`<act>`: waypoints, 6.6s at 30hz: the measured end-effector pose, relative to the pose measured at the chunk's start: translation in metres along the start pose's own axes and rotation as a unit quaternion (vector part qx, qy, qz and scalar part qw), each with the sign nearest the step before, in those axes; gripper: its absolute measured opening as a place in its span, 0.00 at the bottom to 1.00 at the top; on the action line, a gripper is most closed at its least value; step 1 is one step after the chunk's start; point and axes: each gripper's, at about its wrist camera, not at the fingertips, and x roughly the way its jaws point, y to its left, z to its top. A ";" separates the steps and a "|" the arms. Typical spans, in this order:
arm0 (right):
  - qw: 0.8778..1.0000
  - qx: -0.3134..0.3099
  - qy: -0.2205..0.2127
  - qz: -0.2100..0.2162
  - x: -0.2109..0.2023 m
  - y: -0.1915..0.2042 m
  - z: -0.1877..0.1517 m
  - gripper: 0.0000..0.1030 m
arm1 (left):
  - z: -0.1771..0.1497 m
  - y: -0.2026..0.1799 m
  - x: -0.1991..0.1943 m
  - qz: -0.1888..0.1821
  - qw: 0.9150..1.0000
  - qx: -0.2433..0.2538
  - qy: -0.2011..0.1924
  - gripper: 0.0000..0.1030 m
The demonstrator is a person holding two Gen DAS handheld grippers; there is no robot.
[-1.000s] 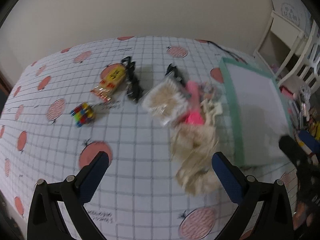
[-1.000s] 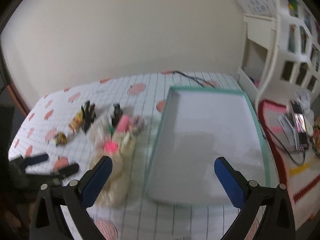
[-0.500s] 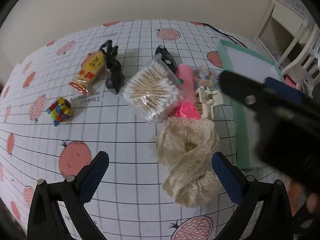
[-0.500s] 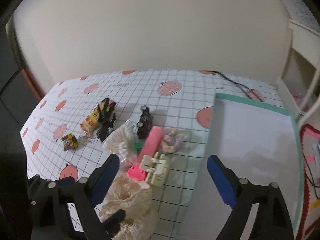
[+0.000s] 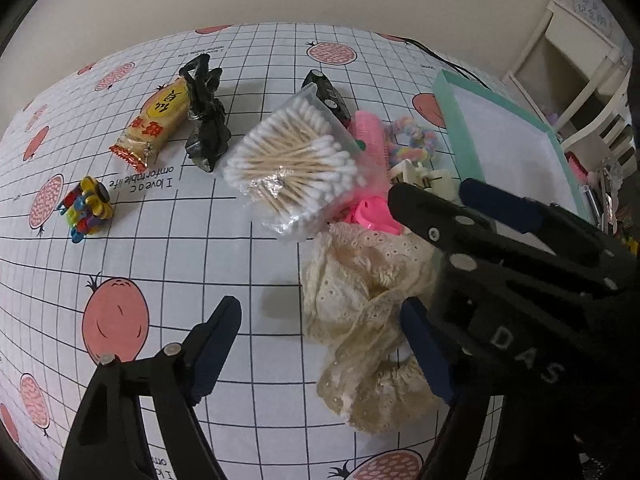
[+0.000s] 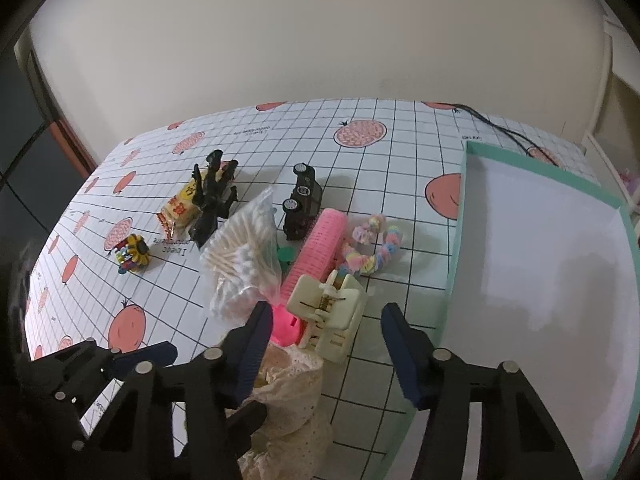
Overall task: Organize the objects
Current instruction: 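Grasp the cream lace fabric with the left tool while the right tool grasps the white plastic clip, then carry the lace fabric and the white clip over the teal box tray, then open the left tool to drop the lace while the right tool releases the clip in the tray, then move both tools back toward the toys on the tablecloth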
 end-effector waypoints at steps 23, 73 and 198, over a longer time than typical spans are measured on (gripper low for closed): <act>0.999 0.020 -0.003 0.038 0.008 -0.008 -0.003 0.31 | -0.004 -0.009 0.004 -0.035 0.999 0.008 -0.003 0.49; 0.985 0.073 -0.129 0.087 -0.078 -0.042 0.015 0.20 | 0.008 -0.024 -0.074 -0.043 0.990 0.032 -0.127 0.13; 0.977 0.154 -0.092 -0.117 -0.092 -0.171 0.025 0.48 | 0.094 -0.120 -0.026 -0.039 0.988 -0.010 -0.147 0.84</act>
